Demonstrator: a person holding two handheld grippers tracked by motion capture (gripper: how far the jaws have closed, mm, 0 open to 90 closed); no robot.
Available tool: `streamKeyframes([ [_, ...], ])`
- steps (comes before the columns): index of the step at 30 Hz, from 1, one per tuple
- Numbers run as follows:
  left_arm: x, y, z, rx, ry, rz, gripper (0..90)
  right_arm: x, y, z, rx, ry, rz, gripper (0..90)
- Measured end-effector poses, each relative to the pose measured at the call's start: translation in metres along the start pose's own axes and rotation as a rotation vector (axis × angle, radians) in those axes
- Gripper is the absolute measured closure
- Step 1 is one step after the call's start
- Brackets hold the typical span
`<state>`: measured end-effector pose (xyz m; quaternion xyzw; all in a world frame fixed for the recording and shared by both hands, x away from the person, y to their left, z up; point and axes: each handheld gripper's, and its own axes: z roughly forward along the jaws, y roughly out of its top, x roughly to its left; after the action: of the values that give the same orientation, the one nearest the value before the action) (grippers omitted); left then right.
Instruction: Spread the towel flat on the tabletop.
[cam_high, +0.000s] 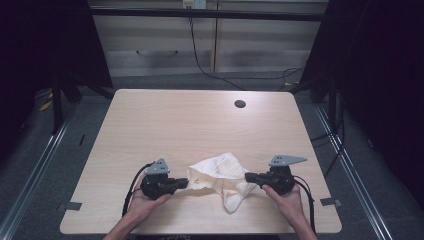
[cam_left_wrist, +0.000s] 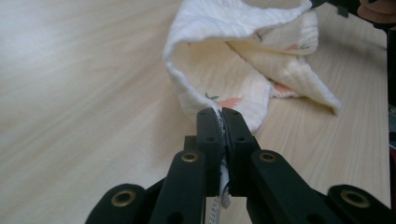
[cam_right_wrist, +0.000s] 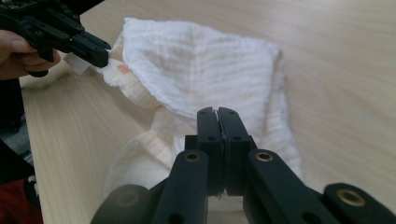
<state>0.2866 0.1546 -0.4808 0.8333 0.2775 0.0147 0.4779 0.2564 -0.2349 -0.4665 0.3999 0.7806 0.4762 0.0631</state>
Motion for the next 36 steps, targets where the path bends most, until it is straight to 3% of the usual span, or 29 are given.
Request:
streamKeyframes([
  [8,0.007,0.033,-0.024,-0.095,0.019,0.019,87.3,0.002,0.04,-0.029,-0.087,-0.041,-0.048,89.4],
  [14,0.01,0.055,-0.042,-0.141,0.027,0.041,87.2,0.001,0.064,-0.045,-0.171,-0.03,-0.049,89.5],
  [17,0.011,0.07,-0.058,-0.179,0.039,0.055,87.3,0.003,0.077,-0.051,-0.204,-0.03,-0.06,89.6],
  [24,0.014,0.093,-0.082,-0.231,0.03,0.076,87.3,0.009,0.104,-0.066,-0.26,-0.025,-0.088,89.6],
  [29,0.015,0.104,-0.093,-0.259,0.05,0.076,87.2,0.013,0.12,-0.069,-0.283,-0.02,-0.105,89.7],
  [36,0.004,0.128,-0.127,-0.305,0.065,0.14,87.3,0.026,0.143,-0.092,-0.322,-0.022,-0.155,89.7],
])
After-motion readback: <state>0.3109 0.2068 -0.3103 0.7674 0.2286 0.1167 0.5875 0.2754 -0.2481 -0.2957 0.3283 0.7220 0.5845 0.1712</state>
